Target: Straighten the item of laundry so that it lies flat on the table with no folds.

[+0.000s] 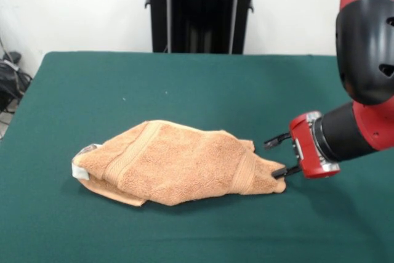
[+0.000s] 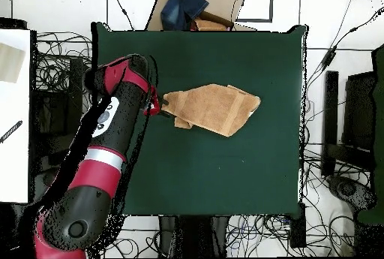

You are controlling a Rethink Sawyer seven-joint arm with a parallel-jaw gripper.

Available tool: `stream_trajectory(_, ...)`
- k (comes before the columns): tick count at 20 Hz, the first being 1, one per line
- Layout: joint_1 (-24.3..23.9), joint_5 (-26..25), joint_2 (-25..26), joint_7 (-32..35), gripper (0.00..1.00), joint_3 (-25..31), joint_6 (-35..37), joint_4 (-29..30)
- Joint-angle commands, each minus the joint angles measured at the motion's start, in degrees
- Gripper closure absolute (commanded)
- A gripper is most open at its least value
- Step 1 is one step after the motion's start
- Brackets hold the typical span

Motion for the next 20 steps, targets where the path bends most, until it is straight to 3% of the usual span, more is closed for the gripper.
stream_trajectory(1,-0.7,-1.6,5.2,11.8,0.0,3.2,-10.4,1.3)
stream_trajectory(20,1.0,0.8,0.7,10.8,0.0,6.5,-9.5,5.9)
